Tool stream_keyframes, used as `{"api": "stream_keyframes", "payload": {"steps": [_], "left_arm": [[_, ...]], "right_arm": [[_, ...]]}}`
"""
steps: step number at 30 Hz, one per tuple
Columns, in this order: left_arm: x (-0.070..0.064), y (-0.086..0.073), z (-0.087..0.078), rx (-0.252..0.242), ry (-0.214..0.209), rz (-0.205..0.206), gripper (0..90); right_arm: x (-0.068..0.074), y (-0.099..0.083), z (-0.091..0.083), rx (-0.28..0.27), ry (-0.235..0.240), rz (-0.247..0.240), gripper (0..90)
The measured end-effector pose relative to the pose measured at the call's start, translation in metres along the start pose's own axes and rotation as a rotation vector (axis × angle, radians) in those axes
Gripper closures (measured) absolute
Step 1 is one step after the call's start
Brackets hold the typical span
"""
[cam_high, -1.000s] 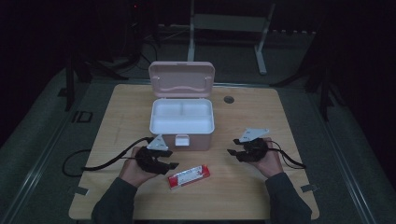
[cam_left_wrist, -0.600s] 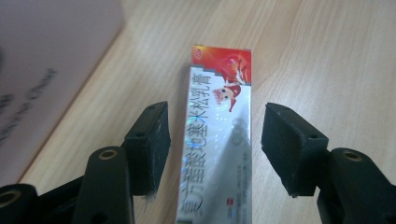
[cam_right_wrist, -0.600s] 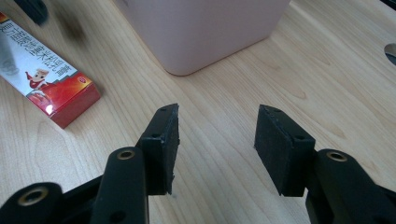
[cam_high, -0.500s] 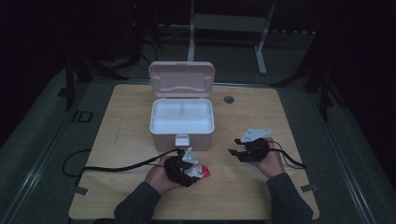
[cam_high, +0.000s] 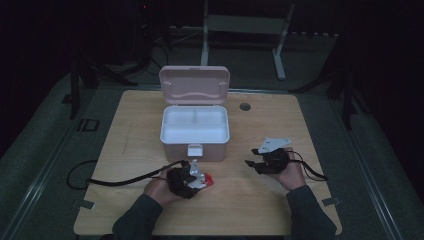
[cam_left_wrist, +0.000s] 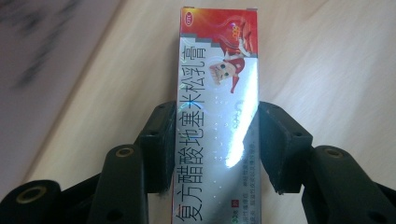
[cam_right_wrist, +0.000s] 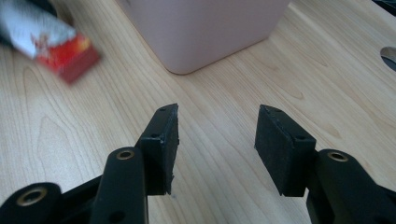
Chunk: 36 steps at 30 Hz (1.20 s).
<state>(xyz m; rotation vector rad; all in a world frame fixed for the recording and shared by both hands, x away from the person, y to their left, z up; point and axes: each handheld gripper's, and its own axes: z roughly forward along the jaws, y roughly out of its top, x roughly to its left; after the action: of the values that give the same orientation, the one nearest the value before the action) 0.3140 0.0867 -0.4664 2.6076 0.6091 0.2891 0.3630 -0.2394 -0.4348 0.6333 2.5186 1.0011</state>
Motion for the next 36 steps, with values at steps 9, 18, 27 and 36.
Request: {"api": "stream_keyframes", "payload": {"steps": [9,18,27,36], "left_arm": [[0.047,-0.072,-0.034,0.019,0.068,-0.17,50.3],[0.072,-0.101,-0.044,0.019,0.119,-0.257,50.1],[0.079,-0.088,-0.063,-0.08,0.119,-0.284,36.5],[0.105,-0.054,-0.108,-0.226,0.146,-0.285,40.2]], "right_arm": [[-0.002,0.001,-0.002,0.006,-0.007,0.004,49.2],[-0.003,0.004,-0.001,0.012,-0.006,-0.004,49.2],[-0.003,0.009,-0.001,0.03,0.014,-0.027,49.2],[-0.01,0.036,-0.003,-0.006,0.01,-0.039,48.4]]}}
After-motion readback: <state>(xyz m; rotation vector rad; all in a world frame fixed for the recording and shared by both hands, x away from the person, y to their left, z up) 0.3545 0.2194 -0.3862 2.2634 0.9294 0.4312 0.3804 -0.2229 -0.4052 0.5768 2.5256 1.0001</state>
